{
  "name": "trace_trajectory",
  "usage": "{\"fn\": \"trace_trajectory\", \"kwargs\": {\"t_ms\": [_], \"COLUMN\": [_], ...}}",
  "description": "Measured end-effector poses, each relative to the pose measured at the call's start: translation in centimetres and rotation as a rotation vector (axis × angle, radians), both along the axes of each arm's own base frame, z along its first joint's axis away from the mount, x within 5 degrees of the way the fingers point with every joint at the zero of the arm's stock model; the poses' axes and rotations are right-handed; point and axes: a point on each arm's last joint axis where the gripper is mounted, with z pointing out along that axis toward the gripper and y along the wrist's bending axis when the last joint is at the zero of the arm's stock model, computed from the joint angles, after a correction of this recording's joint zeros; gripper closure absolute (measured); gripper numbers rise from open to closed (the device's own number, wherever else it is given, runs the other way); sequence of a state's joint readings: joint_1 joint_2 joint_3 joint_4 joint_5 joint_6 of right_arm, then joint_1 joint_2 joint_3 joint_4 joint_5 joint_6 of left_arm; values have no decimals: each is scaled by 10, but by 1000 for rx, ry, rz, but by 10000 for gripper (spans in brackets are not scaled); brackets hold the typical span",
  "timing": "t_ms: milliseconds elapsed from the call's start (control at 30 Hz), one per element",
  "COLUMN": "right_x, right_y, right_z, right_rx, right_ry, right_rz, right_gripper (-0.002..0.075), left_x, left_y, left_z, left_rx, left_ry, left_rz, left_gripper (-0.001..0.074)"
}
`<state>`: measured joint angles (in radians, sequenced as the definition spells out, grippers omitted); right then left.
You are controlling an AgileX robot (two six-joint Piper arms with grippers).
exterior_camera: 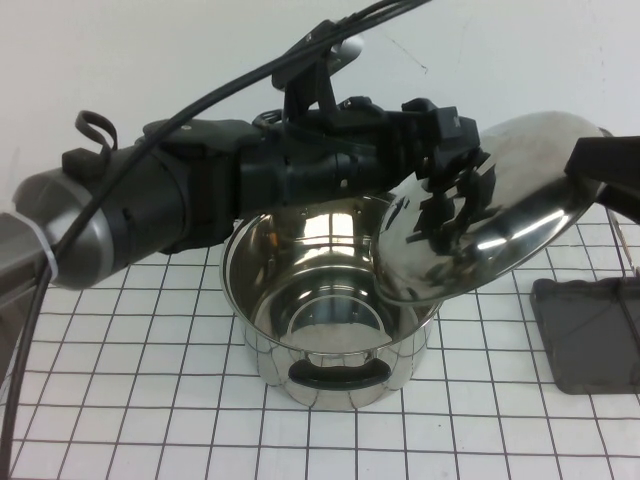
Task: Put pot lid on rack
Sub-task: Hand over the pot lid
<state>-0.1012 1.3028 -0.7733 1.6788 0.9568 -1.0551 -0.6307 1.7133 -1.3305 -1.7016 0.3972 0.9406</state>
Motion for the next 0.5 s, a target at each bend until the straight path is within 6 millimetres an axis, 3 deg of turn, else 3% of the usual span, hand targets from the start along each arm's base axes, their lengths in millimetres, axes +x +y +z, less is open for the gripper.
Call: {"fn": "trace_trajectory", "kwargs": {"t_ms": [367,500], "right_x": [2,2], "right_y": [3,3], "right_z": [-1,-1], "right_rx": [-9,-8], "right_ry": [5,7], "right_rz": [-18,-23], "right_gripper": [330,379], "left_x": [-9,-14], "left_y": [-13,-19], "left_z": [0,-1], "left_rx": [15,19], "left_ry": [-20,-25], "left_rz": [-35,-39], "left_gripper": [414,414]}}
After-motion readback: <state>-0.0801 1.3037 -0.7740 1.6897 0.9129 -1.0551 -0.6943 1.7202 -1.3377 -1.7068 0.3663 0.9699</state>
